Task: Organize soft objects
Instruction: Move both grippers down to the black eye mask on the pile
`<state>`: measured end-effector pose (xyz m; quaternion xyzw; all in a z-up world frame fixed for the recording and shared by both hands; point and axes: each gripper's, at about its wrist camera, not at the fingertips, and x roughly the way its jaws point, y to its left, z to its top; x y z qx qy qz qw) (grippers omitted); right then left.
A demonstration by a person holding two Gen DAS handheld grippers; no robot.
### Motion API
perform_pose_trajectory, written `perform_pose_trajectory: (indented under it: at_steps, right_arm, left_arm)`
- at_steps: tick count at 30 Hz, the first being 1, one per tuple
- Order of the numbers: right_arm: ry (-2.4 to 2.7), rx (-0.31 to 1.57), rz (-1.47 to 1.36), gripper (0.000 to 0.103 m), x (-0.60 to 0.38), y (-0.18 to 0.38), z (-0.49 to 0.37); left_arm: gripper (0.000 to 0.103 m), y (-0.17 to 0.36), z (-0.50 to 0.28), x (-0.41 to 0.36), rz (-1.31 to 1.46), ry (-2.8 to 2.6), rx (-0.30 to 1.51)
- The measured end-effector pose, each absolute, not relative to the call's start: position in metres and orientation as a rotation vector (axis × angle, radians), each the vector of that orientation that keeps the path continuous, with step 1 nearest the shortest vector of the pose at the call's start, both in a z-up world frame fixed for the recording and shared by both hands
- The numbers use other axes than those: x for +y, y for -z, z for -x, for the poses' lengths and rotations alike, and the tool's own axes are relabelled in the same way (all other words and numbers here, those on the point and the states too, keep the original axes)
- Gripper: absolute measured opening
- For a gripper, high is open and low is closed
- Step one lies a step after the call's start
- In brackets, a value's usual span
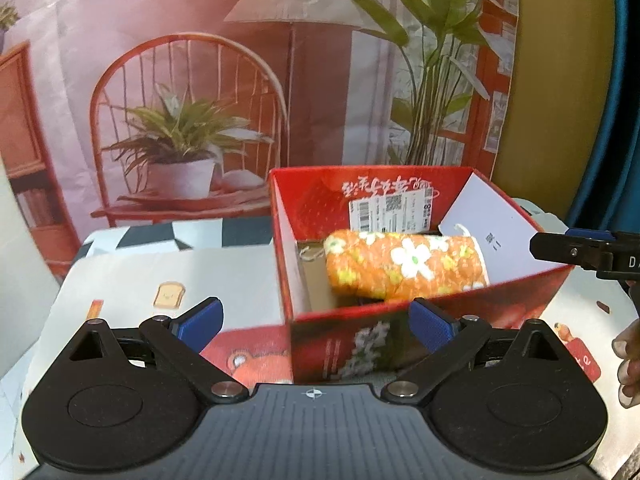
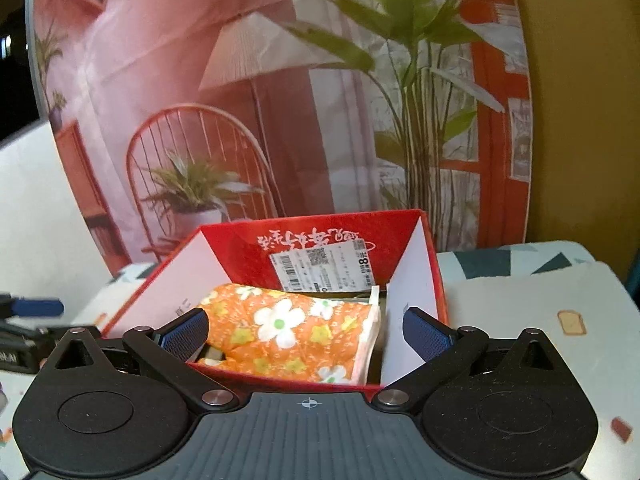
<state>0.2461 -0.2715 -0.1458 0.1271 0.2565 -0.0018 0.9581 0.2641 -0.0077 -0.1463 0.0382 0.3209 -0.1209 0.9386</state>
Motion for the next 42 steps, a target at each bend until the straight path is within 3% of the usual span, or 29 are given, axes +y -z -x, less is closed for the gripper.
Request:
perform_pose_trajectory:
  at_steps: [18, 26, 36, 42]
  right_arm:
    - [0.047, 0.55, -0.217, 0.103, -0.254, 0.197, -0.198]
    - [0.089, 0.644, -0.268, 0.103, -0.256, 0.221, -0.185]
    - [0.015, 0.681, -0.272, 0.103, -0.238, 0.228, -0.179]
    - [-0.008, 0.712, -0.272, 0.102, -0.233, 0.235, -0.177]
  left_arm:
    - [0.1, 0.195, -0.226, 0.013, 0.049, 0.192, 0.775]
    - [0.099, 0.205, -0.225, 0.007, 0.045, 0.219, 0.795]
    - [0.082, 0.217, -0.222, 0.001, 0.056, 0.288, 0.828]
    - [0.082, 0.226, -0.22, -0.008, 0.04, 0.331, 0.849]
